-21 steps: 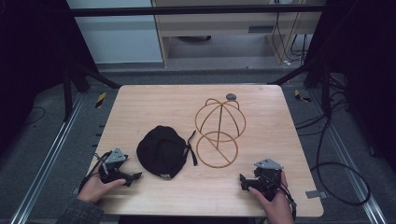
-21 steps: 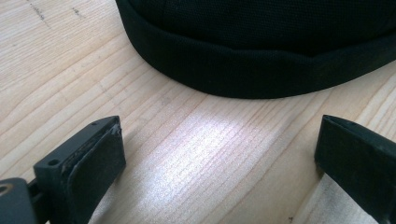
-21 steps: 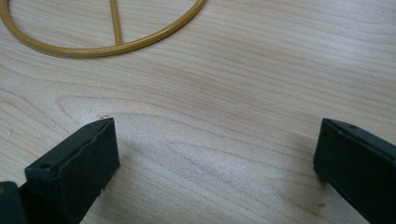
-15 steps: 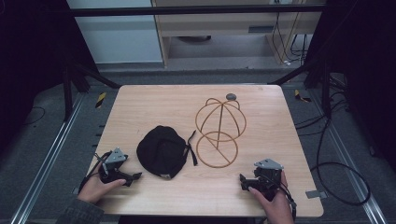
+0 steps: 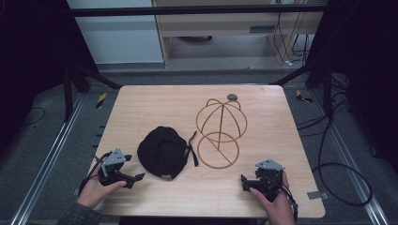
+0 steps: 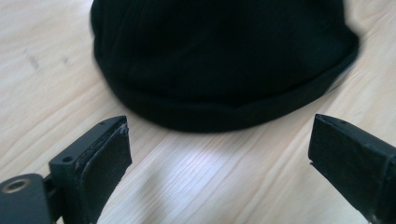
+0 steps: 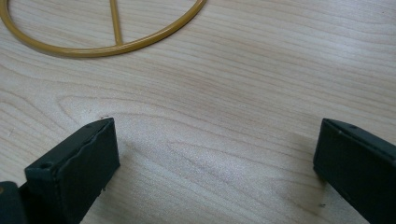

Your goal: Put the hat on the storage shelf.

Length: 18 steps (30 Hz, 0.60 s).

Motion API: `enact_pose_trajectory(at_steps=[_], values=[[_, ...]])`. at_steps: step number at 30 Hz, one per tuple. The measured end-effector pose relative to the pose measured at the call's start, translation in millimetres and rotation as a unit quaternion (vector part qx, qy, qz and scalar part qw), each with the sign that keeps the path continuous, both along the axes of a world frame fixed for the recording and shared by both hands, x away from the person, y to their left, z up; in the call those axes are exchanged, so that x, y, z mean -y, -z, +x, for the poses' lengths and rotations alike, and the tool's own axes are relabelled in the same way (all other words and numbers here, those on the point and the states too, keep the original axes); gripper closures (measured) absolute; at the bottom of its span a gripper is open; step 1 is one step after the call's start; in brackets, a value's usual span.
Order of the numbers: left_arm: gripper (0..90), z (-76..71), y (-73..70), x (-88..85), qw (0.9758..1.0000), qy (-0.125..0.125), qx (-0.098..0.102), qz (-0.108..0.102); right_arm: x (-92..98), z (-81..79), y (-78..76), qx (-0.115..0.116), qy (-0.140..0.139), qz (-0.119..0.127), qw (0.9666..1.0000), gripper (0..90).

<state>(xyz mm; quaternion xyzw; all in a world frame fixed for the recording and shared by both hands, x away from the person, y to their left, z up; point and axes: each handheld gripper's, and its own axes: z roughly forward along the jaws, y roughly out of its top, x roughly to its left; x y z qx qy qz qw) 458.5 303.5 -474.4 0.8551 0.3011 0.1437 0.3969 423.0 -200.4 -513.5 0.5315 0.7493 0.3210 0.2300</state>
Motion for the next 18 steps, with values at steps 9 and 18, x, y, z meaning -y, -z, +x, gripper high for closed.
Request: enact_pose_trajectory(at_steps=[9,18], values=[[5.1,7.5,-29.9,28.4,0.9993,0.024,-0.013,0.027,-0.1,-0.1,0.0,0.000,0.000,0.000,1.0000,0.4],[5.1,38.9,-58.1,53.6,0.9965,0.034,-0.028,0.071,-0.1,-0.1,0.0,0.000,0.000,0.000,1.0000,0.4]])
